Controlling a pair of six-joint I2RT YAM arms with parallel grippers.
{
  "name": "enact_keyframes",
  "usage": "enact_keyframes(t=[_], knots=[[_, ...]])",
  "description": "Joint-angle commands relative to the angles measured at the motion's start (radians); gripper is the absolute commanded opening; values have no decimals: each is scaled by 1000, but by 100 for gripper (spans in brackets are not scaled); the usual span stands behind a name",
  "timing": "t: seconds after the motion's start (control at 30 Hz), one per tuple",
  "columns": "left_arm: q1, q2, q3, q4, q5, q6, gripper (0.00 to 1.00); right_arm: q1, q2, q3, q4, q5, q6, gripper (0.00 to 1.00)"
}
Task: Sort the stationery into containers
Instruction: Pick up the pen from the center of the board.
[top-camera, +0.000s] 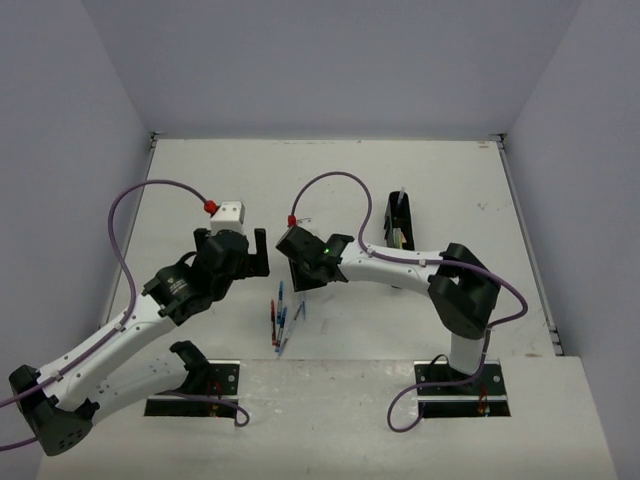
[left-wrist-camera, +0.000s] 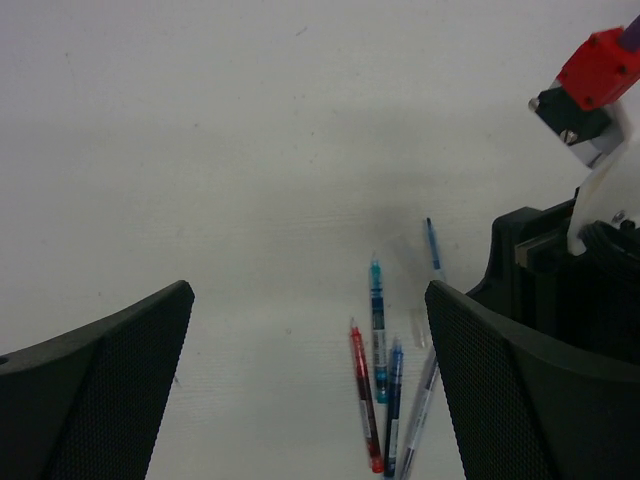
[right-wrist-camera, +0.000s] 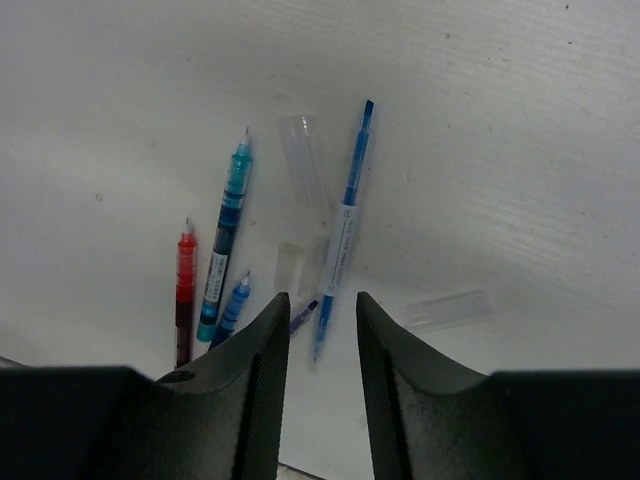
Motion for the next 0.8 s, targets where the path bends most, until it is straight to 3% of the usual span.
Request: enact_keyframes(t=[0.0,0.2,0.77], knots=[[4,-27,-27,14,22,31,100,7,21,46,-56,66,49,32],[5,-27,-34,33,43,47,100,8,64,62,-83,71,52,26],[4,-30,-45,65,94,79,100,8,126,80,-53,8,38,24]])
